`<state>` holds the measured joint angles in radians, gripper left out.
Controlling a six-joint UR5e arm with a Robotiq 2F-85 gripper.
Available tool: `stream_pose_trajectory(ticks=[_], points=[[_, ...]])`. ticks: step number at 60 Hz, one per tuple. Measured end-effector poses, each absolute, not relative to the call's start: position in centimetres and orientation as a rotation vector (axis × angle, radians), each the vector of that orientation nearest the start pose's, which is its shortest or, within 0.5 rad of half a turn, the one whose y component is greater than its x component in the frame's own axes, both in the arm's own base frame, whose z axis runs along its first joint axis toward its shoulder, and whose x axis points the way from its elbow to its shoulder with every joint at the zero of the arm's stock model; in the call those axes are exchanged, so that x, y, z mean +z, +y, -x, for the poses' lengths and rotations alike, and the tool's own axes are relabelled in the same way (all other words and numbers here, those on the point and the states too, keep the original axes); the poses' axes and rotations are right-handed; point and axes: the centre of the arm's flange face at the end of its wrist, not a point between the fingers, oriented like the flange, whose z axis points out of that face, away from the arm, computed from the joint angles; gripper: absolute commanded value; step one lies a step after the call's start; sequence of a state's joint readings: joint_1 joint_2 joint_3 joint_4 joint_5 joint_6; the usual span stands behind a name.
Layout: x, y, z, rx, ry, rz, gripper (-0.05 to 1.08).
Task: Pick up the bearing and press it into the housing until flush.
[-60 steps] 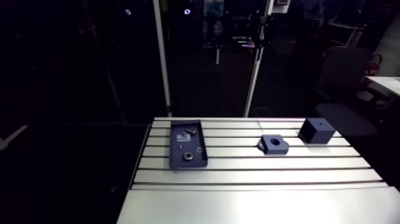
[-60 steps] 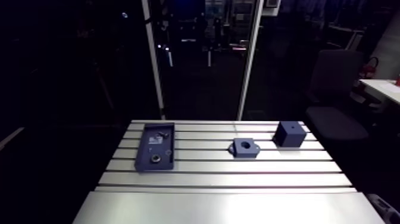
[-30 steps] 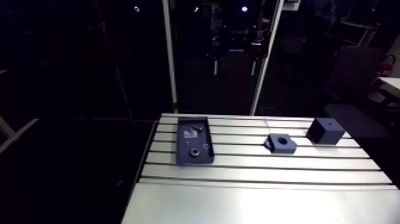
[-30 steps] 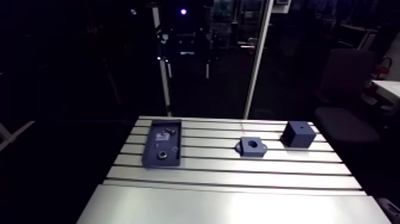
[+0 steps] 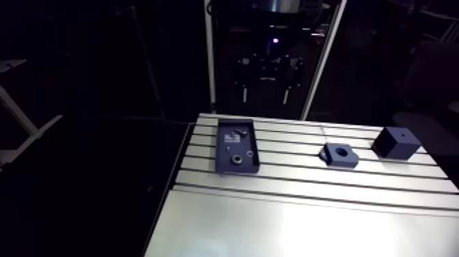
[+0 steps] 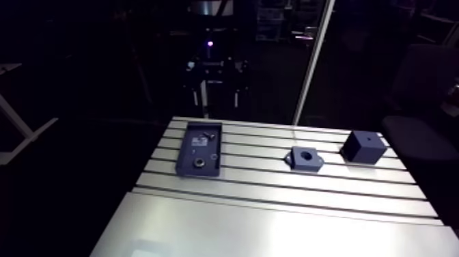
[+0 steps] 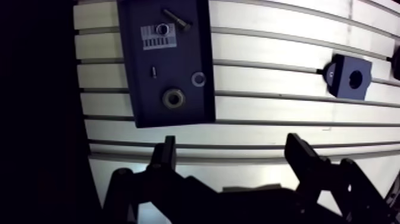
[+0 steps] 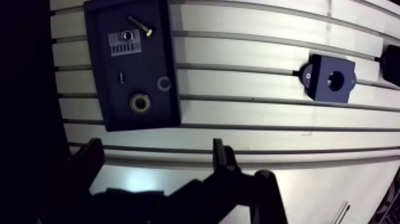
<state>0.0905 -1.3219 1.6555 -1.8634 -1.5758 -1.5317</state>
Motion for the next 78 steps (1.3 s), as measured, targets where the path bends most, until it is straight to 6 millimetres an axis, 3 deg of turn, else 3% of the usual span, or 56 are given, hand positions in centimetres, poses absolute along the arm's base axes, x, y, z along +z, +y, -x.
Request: stream_pose_trajectory(ticks=[21,39,53,65,78], points=[[28.1,-22.2,54.9,0.024,3.08,0.165,0.01],[24.4,-23.5,54.0,0.027,3.075,0.2,0.01],[22.6,-23.8,53.7,0.031,3.053,0.205,0.02],[21.6,-23.9,53.6,0.034,3.046,0.206,0.18],[20.5,-23.9,53.4,0.035,3.033,0.205,0.24]])
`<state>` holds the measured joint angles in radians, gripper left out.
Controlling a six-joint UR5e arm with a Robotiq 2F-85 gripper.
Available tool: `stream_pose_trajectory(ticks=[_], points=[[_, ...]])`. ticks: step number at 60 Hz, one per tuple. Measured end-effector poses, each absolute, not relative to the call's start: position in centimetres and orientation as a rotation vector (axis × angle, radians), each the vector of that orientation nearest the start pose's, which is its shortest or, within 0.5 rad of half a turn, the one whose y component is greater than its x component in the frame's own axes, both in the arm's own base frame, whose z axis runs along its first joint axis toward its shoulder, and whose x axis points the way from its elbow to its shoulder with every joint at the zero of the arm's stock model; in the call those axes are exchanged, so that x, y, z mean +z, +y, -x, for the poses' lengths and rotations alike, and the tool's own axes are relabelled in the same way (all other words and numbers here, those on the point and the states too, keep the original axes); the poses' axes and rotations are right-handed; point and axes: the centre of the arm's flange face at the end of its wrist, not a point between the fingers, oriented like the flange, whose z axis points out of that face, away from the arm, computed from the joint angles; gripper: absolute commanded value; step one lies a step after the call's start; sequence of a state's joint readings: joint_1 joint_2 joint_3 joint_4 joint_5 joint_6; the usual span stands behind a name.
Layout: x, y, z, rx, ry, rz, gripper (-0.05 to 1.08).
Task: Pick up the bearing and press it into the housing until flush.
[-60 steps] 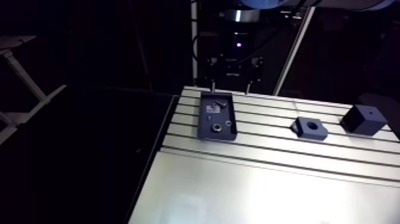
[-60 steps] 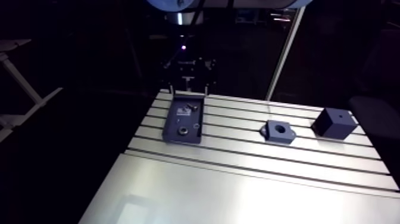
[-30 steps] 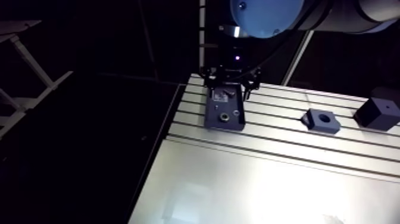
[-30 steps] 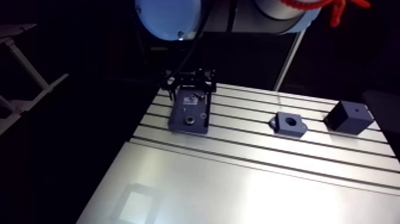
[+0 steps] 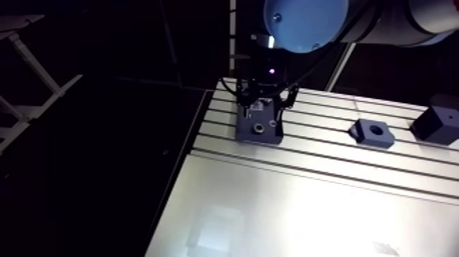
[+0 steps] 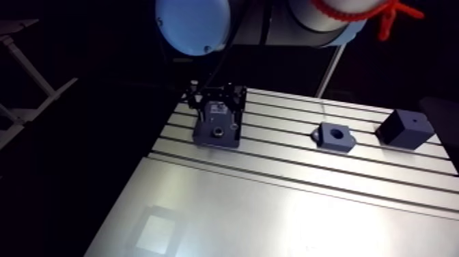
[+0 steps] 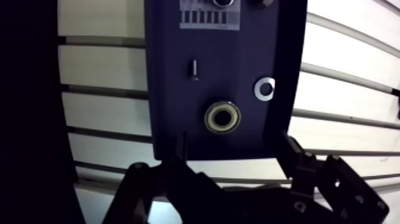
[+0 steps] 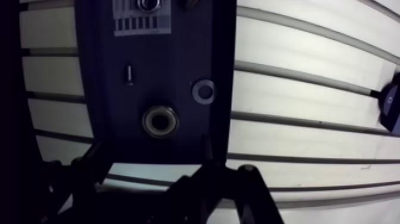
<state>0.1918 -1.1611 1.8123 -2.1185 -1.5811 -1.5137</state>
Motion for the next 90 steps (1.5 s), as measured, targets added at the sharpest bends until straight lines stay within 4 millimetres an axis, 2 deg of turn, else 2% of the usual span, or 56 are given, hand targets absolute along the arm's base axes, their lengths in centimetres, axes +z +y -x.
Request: stream_pose_trajectory(ticks=[47,90], points=[[18.4,-24.0,54.1,0.034,3.036,0.212,0.28],[17.0,-24.0,54.2,0.033,3.025,0.22,0.4]])
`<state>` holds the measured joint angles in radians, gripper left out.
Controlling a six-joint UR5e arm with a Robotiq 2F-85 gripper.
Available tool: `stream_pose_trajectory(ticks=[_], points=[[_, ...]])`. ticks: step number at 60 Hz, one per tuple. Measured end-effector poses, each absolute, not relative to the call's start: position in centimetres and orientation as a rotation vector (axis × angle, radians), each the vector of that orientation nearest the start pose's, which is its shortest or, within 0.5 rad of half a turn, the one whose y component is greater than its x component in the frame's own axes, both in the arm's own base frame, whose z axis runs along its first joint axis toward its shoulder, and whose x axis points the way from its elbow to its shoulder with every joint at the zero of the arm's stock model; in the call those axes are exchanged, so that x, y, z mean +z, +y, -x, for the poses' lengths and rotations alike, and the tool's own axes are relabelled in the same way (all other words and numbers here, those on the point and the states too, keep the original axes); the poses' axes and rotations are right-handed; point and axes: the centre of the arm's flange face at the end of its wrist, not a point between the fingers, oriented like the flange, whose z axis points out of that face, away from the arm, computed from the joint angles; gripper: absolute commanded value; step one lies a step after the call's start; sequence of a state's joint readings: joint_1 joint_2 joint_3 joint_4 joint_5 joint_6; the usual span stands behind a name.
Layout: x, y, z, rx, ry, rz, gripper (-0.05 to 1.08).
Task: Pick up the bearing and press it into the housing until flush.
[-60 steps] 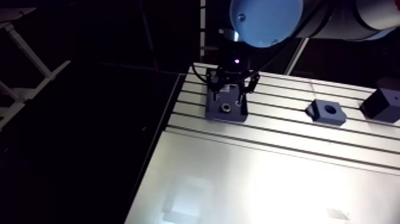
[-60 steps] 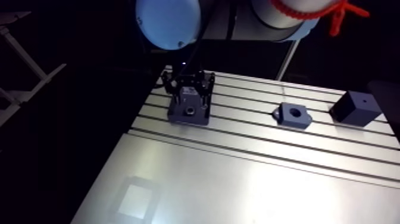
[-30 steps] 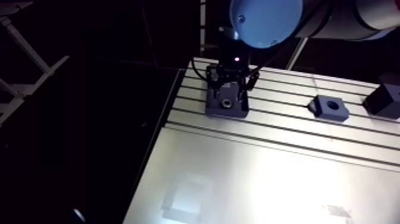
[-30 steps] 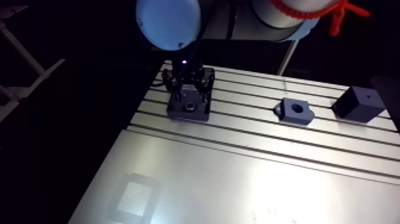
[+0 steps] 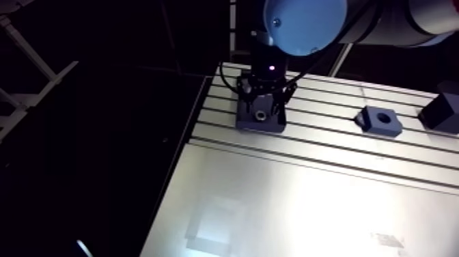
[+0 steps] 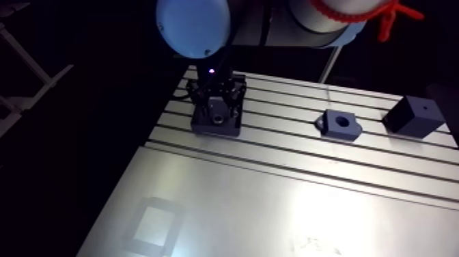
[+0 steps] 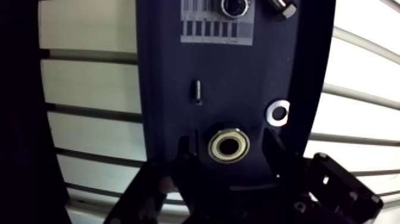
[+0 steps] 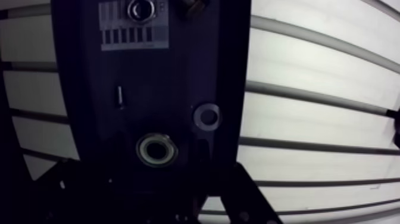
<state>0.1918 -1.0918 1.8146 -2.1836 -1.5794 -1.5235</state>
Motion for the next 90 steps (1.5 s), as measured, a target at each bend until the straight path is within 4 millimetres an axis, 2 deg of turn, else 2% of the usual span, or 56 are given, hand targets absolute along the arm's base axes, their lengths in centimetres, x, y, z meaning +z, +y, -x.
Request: stream_pose_trajectory(ticks=[31,90], points=[[16.85,-24.01,54.21,0.034,3.022,0.222,0.49],[16.95,-23.94,53.72,0.032,3.019,0.222,0.5]])
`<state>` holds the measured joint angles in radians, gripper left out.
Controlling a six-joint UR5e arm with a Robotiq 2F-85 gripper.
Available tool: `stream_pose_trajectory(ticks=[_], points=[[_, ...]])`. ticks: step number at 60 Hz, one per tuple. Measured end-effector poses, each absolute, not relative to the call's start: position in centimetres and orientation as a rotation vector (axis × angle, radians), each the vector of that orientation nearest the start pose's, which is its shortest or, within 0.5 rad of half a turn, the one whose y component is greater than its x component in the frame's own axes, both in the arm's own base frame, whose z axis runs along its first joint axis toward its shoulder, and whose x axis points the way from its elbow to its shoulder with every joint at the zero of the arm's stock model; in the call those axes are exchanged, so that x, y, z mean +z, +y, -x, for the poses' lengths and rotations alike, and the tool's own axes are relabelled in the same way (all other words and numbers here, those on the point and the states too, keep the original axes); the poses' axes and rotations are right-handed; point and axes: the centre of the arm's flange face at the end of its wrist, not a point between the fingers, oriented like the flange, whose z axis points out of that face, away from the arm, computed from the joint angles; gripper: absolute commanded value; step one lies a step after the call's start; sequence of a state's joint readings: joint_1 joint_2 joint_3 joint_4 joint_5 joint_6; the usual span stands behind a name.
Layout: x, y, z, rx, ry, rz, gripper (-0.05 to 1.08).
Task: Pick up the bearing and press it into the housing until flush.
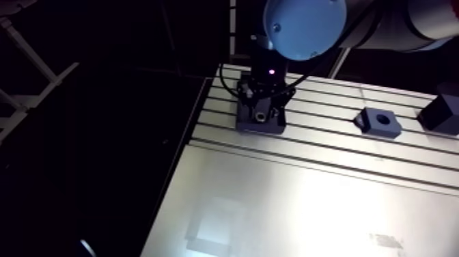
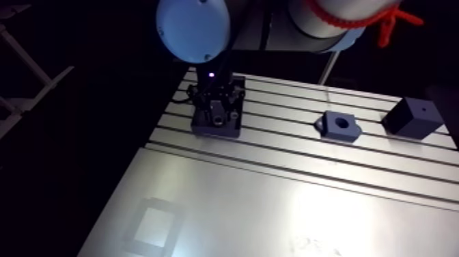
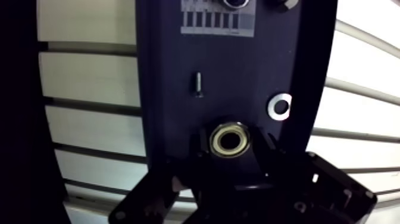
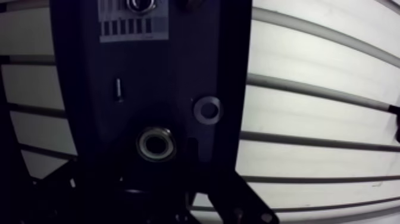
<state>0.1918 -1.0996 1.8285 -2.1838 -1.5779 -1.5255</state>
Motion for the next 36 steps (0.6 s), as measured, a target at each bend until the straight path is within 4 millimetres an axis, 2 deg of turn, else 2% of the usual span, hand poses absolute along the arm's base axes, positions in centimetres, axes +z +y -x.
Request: stream_pose_trajectory(ticks=[36], points=[[16.93,-23.97,53.74,0.027,3.019,0.222,0.52]])
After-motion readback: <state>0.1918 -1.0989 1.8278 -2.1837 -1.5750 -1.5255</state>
